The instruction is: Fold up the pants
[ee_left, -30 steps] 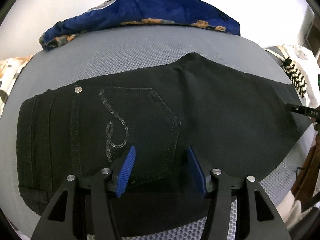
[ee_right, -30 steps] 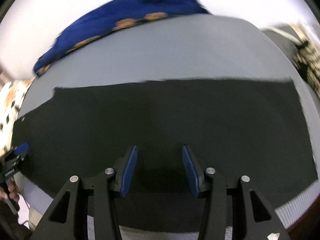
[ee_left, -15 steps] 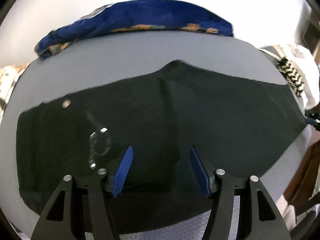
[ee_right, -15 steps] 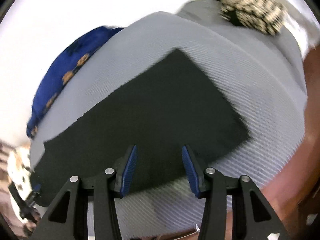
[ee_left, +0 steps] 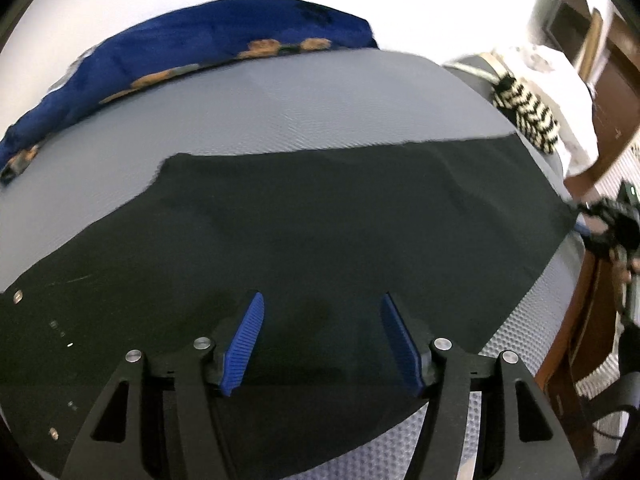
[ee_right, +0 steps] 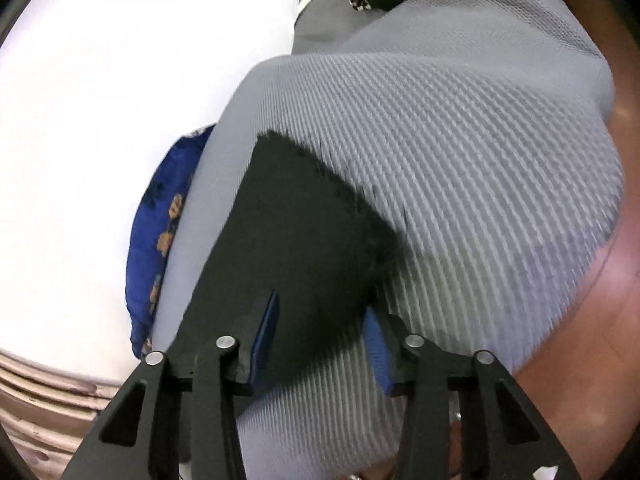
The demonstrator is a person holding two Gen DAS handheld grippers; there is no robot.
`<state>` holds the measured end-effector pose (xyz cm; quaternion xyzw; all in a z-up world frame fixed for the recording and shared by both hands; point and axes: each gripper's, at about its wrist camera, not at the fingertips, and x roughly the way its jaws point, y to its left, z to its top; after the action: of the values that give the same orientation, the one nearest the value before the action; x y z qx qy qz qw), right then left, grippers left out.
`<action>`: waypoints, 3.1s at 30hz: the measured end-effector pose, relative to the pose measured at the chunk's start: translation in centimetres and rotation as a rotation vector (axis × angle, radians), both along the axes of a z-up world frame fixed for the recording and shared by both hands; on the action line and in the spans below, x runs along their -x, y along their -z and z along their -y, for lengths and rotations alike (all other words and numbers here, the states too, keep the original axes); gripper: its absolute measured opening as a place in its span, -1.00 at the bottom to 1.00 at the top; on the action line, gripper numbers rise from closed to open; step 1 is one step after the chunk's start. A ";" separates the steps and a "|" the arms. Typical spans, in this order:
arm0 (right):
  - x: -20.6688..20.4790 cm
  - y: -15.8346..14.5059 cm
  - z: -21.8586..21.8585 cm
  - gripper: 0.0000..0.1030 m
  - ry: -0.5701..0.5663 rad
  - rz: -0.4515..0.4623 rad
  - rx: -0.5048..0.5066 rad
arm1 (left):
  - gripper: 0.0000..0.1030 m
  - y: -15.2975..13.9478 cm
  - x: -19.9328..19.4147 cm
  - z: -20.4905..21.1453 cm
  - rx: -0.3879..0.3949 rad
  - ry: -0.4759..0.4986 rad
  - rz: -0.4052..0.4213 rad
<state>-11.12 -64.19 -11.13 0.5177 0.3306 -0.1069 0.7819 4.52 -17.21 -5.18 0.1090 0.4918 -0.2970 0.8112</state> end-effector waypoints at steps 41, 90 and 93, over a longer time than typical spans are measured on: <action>-21.1 -4.7 -37.8 -0.81 -1.003 0.024 0.203 | 0.21 -2.6 -2.3 -14.9 0.135 -0.249 -0.070; -23.2 -7.3 -25.9 -0.21 -0.672 -0.172 0.668 | 0.21 -0.4 -7.5 -1.6 0.131 -0.021 -0.028; -24.4 -6.9 -26.4 -0.26 -0.671 -0.179 0.715 | 0.21 0.7 -9.5 -1.3 0.105 -0.064 -0.049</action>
<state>13.24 -37.74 -4.22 0.0709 0.4873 -0.0002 0.8704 14.02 -15.87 -5.91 0.0430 0.4986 -0.2989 0.8125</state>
